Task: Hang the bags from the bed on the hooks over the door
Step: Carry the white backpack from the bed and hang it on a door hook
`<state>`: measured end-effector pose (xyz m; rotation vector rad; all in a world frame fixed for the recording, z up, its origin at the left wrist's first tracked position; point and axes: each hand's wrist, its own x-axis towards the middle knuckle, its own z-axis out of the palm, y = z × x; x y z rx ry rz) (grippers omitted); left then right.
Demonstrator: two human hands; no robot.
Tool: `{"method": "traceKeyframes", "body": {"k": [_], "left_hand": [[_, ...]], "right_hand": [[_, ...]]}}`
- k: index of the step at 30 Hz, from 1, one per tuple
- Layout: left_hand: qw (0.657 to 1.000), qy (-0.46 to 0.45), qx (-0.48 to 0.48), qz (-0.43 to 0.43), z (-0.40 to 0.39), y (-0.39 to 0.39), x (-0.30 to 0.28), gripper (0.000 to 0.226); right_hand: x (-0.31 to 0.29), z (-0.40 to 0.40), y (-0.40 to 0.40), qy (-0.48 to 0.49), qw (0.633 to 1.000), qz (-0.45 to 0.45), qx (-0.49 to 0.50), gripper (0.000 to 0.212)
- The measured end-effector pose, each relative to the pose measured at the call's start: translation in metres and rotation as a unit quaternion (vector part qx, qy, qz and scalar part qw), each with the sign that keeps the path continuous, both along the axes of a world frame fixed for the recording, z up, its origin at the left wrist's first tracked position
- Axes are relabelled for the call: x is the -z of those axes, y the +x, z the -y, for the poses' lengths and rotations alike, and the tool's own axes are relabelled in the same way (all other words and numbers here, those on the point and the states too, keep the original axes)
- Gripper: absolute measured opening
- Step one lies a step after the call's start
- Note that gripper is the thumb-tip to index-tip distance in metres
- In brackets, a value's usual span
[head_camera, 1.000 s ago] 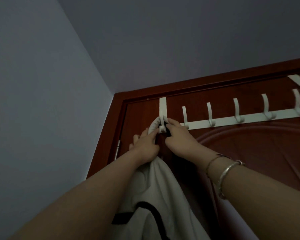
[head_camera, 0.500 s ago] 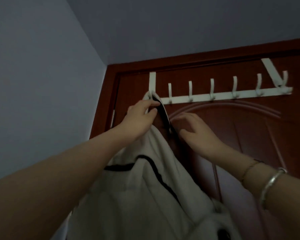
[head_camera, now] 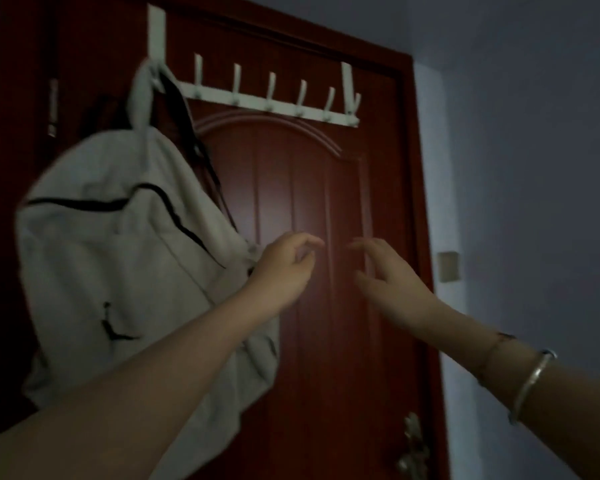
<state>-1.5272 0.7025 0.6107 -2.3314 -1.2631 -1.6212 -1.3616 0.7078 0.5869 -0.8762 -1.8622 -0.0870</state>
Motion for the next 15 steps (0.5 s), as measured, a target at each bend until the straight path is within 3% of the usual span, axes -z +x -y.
{"method": "traceKeyframes", "body": {"k": [8,15], "left_hand": [[0.98,-0.078,0.18,0.043,0.043,0.171,0.082,0.029],[0.927,-0.15,0.342,0.041,0.116,0.358,0.132,0.028]], "right_hand": [[0.067,0.114,0.154,-0.061,0.99,0.006,0.126,0.039],[0.108,0.242,0.315,-0.105,0.956,-0.02,0.272,0.041]]}}
